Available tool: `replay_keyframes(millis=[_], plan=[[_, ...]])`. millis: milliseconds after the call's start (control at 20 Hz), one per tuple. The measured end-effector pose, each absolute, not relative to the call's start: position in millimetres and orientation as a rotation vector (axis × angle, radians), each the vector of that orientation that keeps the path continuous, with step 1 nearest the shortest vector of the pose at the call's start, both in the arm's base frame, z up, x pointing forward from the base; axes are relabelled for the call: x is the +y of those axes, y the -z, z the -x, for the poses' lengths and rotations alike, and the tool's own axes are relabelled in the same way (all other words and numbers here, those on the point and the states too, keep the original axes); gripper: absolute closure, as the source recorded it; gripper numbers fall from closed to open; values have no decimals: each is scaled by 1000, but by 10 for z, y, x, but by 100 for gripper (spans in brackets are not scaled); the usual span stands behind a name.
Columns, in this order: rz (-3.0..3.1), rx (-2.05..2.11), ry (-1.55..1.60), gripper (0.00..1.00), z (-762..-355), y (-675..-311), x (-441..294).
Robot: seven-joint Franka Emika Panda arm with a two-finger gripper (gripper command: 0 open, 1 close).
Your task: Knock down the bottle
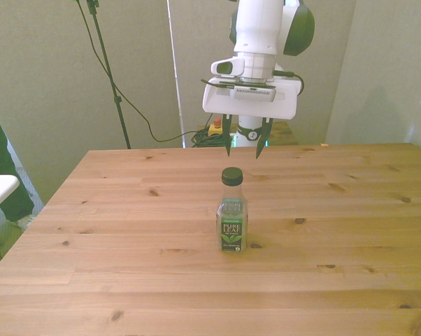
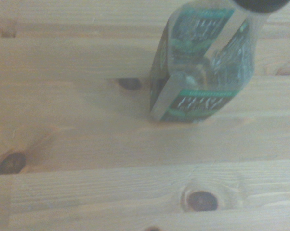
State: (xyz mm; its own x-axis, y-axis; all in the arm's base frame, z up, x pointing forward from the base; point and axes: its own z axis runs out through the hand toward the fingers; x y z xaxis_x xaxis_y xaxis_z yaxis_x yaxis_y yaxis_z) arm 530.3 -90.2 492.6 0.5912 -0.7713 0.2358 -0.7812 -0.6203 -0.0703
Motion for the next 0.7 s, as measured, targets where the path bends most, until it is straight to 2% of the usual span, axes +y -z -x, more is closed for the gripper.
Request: replay_keyframes(millis=[700], plan=[[-2671,-1475,-425,100,-6124,-4921,-1009]])
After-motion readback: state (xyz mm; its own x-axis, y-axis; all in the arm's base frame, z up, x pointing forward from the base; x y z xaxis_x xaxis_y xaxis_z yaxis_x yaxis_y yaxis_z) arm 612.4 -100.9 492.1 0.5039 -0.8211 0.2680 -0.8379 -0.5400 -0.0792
